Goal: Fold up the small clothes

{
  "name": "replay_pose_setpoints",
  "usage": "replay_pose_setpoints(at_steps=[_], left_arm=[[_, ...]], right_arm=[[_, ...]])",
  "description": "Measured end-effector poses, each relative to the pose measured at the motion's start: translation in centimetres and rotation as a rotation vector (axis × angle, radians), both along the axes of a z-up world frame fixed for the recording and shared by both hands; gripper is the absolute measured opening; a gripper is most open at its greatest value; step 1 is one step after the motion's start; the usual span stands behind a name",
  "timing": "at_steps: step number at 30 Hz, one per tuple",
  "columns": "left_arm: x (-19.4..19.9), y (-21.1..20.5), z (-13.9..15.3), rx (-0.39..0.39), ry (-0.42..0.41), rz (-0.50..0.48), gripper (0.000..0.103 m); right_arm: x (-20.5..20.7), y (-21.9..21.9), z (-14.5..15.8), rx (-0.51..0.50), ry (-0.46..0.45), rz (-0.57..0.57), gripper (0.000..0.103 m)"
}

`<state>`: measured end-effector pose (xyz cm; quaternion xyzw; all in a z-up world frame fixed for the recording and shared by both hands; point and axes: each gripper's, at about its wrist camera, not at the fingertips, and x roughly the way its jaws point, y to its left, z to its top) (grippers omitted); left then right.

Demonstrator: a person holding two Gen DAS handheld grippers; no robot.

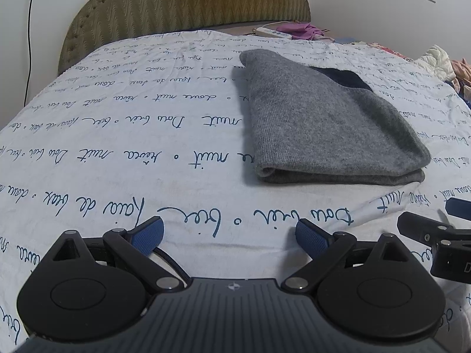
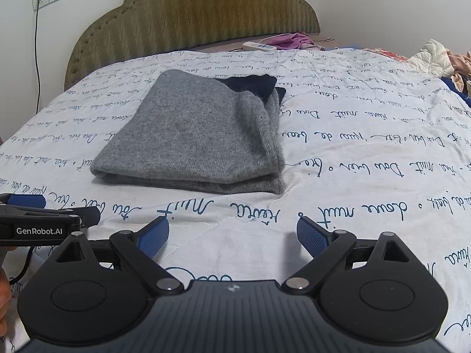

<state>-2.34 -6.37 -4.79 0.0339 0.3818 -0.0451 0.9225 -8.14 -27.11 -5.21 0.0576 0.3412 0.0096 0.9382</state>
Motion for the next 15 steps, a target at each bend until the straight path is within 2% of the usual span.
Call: replay_pose_setpoints(at_steps=[15], left_arm=[[-0.28, 0.18, 0.00, -0.009, -0.006, 0.006, 0.098]], right_arm=[[-0.14, 0.16, -0.32, 0.006, 0.010, 0.007, 0.095]])
